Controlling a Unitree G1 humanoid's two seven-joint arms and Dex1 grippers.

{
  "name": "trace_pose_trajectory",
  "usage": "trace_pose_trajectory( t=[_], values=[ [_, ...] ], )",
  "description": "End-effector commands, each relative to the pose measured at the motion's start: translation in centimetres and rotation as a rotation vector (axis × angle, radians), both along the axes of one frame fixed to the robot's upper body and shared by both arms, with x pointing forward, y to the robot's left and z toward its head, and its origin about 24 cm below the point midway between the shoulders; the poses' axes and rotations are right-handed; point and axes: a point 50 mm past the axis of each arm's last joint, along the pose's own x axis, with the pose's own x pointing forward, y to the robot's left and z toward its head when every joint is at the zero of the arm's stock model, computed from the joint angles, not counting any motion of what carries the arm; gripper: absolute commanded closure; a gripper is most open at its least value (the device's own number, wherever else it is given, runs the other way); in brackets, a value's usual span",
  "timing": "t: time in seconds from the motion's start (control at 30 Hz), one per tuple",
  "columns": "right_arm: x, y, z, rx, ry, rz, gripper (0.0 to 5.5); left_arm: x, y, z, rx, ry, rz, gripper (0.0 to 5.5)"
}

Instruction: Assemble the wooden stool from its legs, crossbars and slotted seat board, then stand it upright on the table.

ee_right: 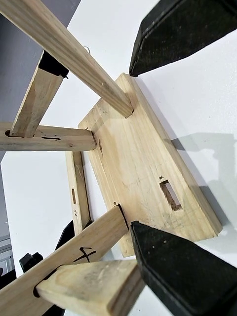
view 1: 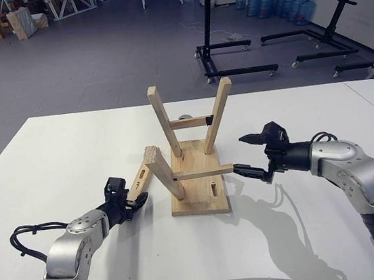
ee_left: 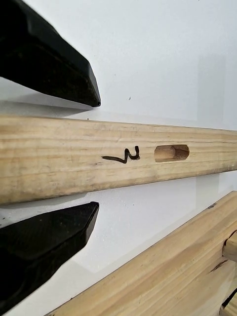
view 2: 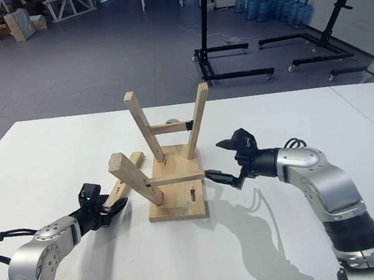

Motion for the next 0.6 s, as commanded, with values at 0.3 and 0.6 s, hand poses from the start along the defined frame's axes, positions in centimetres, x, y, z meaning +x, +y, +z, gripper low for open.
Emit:
trace_pose_trajectory(
  t=[0.3, 0.6],
  values=[
    [0.0, 0.4, -0.2, 0.005, 0.005, 0.006, 0.10, -2.6, 0.0, -3.2, 0.018, 0.213, 0.015, 3.43],
    [1.1, -1.3, 0.9, 0.009, -0.032, -0.052, 0.10, 2.2, 3.4, 5.3, 0.049, -0.085, -0.012, 3.45]
  ],
)
